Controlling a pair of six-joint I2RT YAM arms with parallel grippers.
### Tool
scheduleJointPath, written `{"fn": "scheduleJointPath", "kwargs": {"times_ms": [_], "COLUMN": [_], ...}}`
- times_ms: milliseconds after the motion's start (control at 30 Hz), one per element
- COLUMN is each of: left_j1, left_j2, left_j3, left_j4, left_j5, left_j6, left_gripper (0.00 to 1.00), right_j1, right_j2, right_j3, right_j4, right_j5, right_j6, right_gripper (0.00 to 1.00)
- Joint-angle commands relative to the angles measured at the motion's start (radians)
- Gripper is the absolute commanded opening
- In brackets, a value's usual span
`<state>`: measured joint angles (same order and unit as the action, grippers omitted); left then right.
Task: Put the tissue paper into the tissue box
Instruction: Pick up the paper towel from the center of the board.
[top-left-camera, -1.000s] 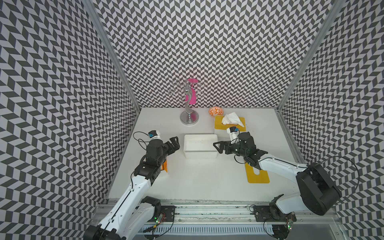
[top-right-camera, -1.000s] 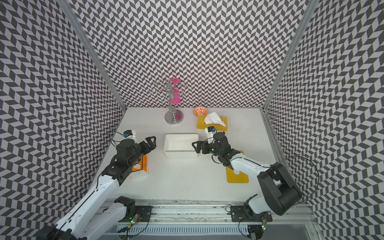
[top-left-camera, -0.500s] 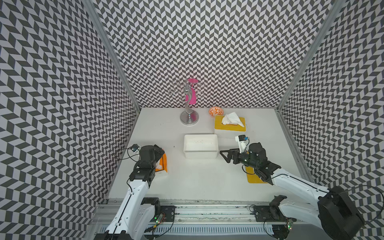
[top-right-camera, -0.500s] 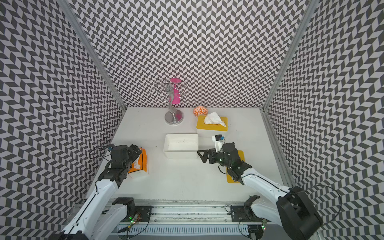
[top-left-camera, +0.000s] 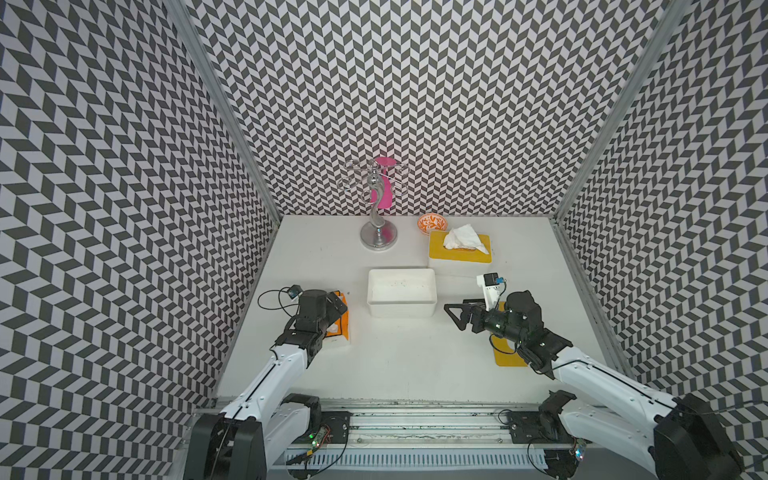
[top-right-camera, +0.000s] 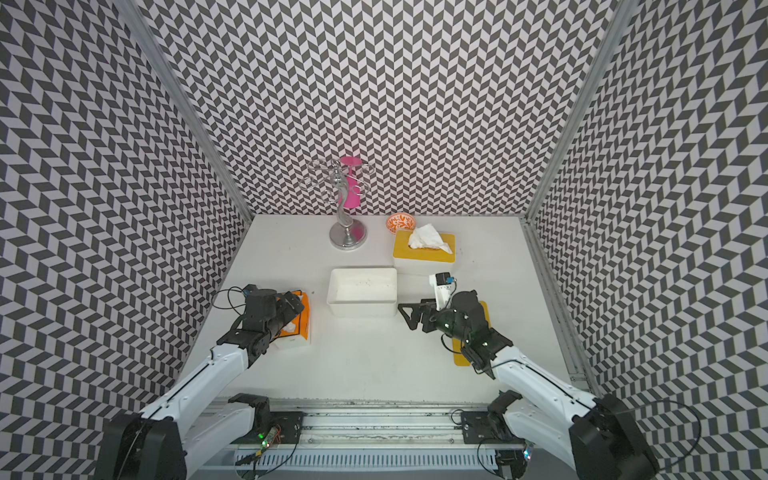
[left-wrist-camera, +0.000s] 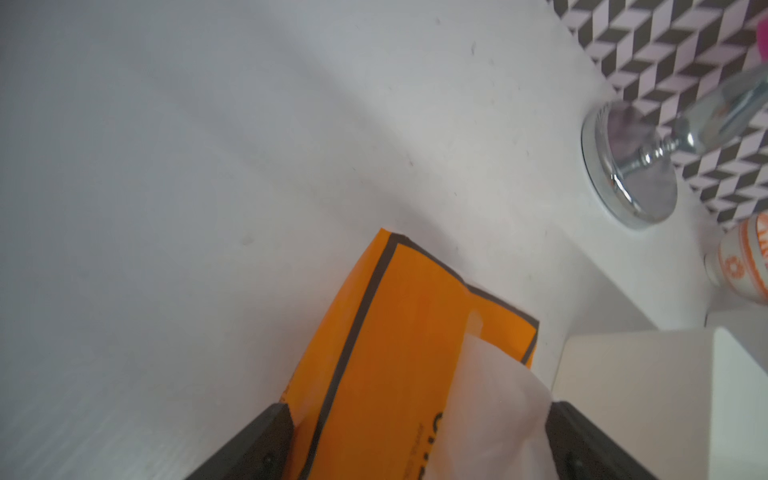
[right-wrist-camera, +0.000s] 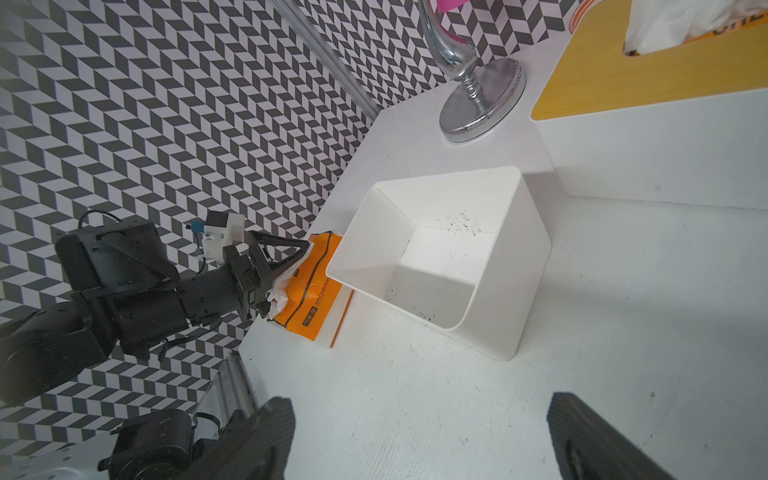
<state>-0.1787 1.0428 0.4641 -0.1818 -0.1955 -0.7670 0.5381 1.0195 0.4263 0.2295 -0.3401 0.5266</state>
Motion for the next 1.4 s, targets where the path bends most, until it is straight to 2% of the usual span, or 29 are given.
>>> {"fn": "scheduleJointPath", "kwargs": {"times_ms": [0, 133, 300, 500, 1100, 1233, 1367], "left_j1": [-0.048, -0.067, -0.070, -0.066, -0.063, -0.062, -0.064], "left_j2": [0.054, 0.088, 0.129, 0.244, 0.406, 0.378, 0.276], "left_j3": [0.088, 0.176, 0.274, 0.424, 0.386, 0.390, 0.380], "left_j4": [-0.025, -0.095, -0.149, -0.335, -0.352, -0.360, -0.341], "left_j5": [-0.040, -0.063, 0.009, 0.018, -0.027, -0.071, -0.114], "left_j6": [0.074, 0.153, 0.302, 0.412, 0.351, 0.338, 0.327], "left_gripper": [1.00, 1.00, 1.00, 1.00, 1.00, 1.00, 1.00], "right_j1": [-0.003, -0.003, -0.004, -0.004, -0.004, -0.003, -0.003], "right_j2": [-0.028, -0.046, -0.066, -0.104, -0.159, -0.163, -0.163], "right_j3": [-0.010, -0.021, -0.033, -0.057, -0.080, -0.087, -0.095], "right_j4": [0.006, -0.002, -0.025, -0.038, -0.038, -0.036, -0.032], "right_j5": [0.010, 0.017, 0.035, 0.049, 0.047, 0.046, 0.045], "right_j6": [-0.011, -0.013, -0.015, -0.030, -0.016, -0.013, -0.013], "right_gripper": [1.00, 1.00, 1.00, 1.00, 1.00, 1.00, 1.00]}}
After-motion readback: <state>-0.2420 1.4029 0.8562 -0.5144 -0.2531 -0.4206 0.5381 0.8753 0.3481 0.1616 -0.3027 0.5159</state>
